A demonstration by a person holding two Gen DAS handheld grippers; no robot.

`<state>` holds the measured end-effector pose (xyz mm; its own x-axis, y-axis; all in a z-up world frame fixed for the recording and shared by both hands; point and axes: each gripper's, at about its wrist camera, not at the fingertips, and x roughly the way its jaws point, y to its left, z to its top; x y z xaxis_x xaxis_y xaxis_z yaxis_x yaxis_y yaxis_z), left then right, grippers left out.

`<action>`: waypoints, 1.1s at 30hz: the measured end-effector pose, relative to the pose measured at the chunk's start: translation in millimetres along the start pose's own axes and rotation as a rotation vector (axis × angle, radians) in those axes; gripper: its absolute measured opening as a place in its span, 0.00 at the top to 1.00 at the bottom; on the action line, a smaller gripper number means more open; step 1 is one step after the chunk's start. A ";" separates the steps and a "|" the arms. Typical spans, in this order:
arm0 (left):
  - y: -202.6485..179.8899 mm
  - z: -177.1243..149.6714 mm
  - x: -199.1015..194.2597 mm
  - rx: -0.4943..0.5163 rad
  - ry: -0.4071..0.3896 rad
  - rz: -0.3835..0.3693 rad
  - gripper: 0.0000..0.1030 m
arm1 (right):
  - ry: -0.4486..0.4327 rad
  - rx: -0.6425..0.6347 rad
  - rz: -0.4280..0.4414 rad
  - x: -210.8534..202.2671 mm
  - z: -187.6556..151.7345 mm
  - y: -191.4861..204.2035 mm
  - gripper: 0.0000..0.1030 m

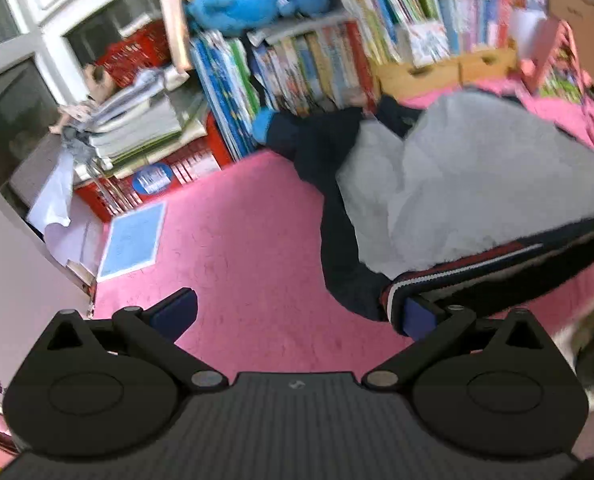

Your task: Fold clothes

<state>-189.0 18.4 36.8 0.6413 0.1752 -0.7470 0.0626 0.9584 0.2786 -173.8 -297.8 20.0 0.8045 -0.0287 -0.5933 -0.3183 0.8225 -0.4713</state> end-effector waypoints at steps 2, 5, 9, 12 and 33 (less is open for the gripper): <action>-2.2 -10.1 14.5 -0.014 0.070 -0.024 0.00 | 0.035 0.020 0.036 1.6 -6.8 1.6 0.04; -2.8 -23.9 43.3 -0.094 0.223 -0.080 0.00 | 0.128 0.051 0.125 17.0 -14.2 9.3 0.04; 13.0 -39.4 57.0 -0.250 0.365 -0.306 0.02 | 0.256 0.039 0.246 34.7 -18.1 29.9 0.04; 41.5 -44.5 41.6 -0.388 0.334 -0.482 0.02 | 0.301 0.043 0.306 33.6 -19.9 30.3 0.03; -58.9 90.8 146.1 -0.302 0.200 -0.290 0.02 | 0.170 0.839 0.352 165.9 32.9 -116.5 0.00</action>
